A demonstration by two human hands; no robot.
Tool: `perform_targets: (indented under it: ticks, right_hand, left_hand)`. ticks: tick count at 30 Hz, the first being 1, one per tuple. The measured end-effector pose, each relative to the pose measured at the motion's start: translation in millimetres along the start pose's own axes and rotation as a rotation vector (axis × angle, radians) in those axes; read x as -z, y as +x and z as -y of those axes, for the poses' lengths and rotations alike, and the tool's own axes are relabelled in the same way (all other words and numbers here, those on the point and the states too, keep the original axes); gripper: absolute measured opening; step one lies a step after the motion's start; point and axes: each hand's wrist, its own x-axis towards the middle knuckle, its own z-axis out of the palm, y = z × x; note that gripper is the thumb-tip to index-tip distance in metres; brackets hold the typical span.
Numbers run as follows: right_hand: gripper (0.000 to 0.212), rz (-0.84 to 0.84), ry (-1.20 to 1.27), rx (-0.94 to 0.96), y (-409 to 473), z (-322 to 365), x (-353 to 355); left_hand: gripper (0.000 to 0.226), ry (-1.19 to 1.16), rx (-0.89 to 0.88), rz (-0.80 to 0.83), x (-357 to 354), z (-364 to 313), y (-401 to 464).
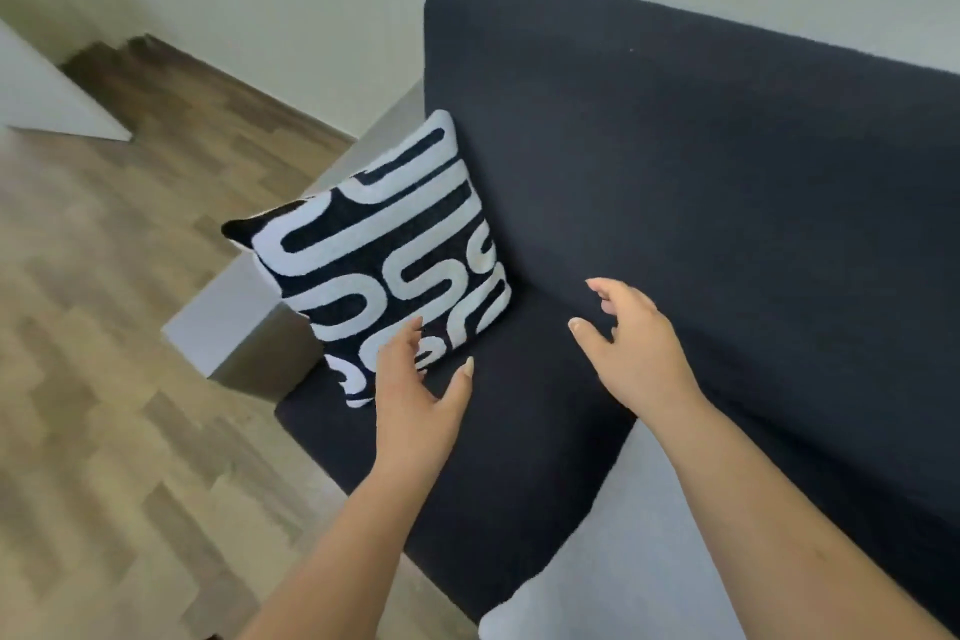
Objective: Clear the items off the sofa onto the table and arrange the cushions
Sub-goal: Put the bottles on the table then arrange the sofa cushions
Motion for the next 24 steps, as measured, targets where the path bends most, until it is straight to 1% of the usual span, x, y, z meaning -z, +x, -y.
perform_targets:
  ticks: [3, 4, 5, 7, 9, 10, 13, 17, 20, 24]
  right_hand:
    - [0.068, 0.085, -0.064, 0.061, 48, 43, -43]
    - [0.074, 0.107, -0.056, 0.056, 66, 53, -58]
    - [0.078, 0.121, -0.016, 0.033, 82, 62, -71]
    - [0.083, 0.177, 0.123, -0.051, 118, 83, -107]
    - [0.088, 0.234, 0.191, -0.13, 147, 92, -131]
    - [0.091, 0.253, 0.171, -0.142, 162, 94, -143]
    - [0.103, 0.241, 0.087, -0.142, 199, 88, -167]
    - [0.115, 0.269, 0.099, -0.218, 224, 68, -182]
    - [0.127, 0.301, 0.074, -0.24, 234, 58, -191]
    - [0.122, 0.288, 0.218, -0.218, 245, 53, -193]
  left_hand:
    - [0.082, -0.026, 0.113, -0.17, 42, 32, 55]
    - [0.083, -0.037, 0.168, -0.211, 53, 44, 73]
    - [0.079, -0.056, 0.212, -0.237, 60, 56, 92]
    - [0.075, -0.079, 0.323, -0.25, 82, 81, 128]
    - [0.093, -0.1, 0.398, -0.216, 88, 100, 154]
    - [0.101, -0.116, 0.415, -0.194, 91, 107, 164]
    - [0.109, -0.171, 0.376, -0.139, 85, 122, 191]
    - [0.112, -0.244, 0.311, -0.173, 73, 133, 213]
    - [0.114, -0.312, 0.299, -0.141, 68, 138, 217]
    - [0.119, -0.473, 0.367, -0.058, 66, 149, 222]
